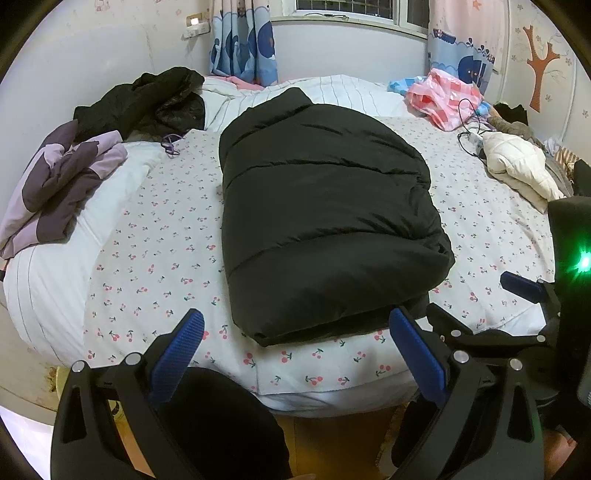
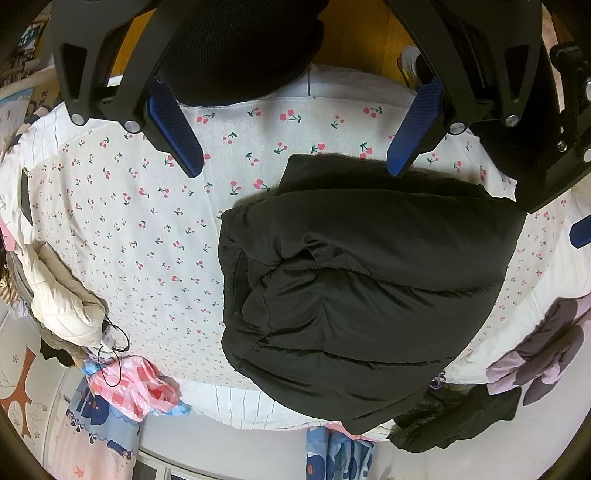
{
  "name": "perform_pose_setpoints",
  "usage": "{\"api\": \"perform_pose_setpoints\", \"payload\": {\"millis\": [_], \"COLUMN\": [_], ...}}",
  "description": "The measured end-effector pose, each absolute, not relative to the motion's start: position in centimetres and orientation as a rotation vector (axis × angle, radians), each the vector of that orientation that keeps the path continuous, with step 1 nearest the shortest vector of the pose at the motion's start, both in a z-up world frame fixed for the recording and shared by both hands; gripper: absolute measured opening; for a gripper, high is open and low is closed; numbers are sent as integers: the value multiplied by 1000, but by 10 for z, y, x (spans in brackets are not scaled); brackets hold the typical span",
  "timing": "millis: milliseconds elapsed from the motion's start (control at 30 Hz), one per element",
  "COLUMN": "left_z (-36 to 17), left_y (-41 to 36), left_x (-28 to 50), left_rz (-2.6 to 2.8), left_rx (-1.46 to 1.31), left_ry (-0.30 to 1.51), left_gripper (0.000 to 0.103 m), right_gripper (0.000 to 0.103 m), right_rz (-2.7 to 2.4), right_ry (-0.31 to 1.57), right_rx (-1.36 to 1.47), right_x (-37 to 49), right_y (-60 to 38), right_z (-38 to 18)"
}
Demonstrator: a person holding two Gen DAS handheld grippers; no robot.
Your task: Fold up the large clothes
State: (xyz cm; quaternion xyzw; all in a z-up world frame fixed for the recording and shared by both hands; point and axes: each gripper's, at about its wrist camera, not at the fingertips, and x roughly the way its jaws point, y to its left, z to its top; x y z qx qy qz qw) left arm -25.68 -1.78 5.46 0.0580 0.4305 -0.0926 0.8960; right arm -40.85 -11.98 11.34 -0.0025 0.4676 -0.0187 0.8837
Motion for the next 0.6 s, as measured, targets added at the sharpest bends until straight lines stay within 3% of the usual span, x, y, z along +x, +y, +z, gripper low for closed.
{"api": "perform_pose_setpoints", "payload": {"millis": [600], "left_z": [53], "left_y": [-9], "left_x": [-252], "left_rz": [-215], "left_rx": [51], "left_ry": [910], "left_gripper": [96], "right_gripper": [96], "right_rz": [-32], "right_ry": [974], "right_rx": [-7], "right_x": [-407], "right_y": [-123], "right_z": [109]}}
